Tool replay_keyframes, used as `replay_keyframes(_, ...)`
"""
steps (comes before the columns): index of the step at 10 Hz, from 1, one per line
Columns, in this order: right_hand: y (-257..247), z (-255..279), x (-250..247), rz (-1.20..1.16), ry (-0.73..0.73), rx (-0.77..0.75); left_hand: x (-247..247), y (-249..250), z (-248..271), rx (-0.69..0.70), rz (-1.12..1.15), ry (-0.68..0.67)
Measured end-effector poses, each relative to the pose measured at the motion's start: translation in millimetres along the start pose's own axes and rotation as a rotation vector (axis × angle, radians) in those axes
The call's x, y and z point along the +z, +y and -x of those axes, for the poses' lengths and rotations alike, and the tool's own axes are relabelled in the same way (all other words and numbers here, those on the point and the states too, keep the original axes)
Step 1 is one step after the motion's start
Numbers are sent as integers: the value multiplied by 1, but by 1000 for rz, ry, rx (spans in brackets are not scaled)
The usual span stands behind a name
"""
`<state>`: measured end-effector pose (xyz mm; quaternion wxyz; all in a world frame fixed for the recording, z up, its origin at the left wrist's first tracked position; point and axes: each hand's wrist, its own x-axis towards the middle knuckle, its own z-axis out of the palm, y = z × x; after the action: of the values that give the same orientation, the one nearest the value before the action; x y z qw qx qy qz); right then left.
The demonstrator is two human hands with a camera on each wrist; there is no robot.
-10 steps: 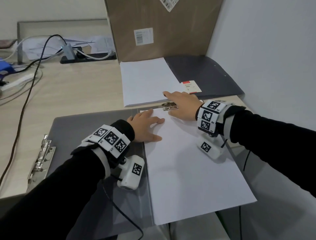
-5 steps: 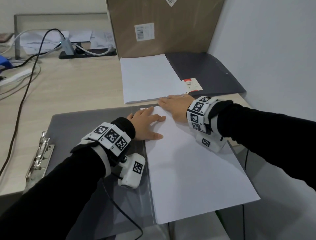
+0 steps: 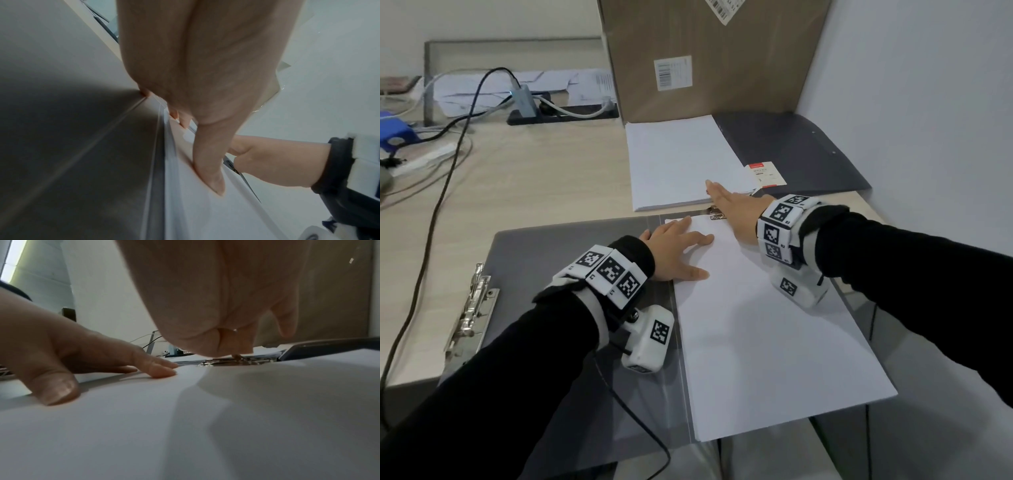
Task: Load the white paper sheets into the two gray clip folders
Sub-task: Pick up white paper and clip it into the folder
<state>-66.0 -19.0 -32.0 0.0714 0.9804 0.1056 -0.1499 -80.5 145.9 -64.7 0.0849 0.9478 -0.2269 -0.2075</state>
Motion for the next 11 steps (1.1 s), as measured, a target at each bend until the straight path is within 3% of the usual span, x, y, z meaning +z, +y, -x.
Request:
replay_keyframes(3,-1,-7,14,123,-124,-65,1,-2,-1,6,2,-6)
replay_keyframes(9,-7,-10,11,36,-125,-21,0,-3,1,27,7,-22)
replay_keyframes(11,-12,1,2,-8,-59,-34,-8,-4,6,31,181,-10)
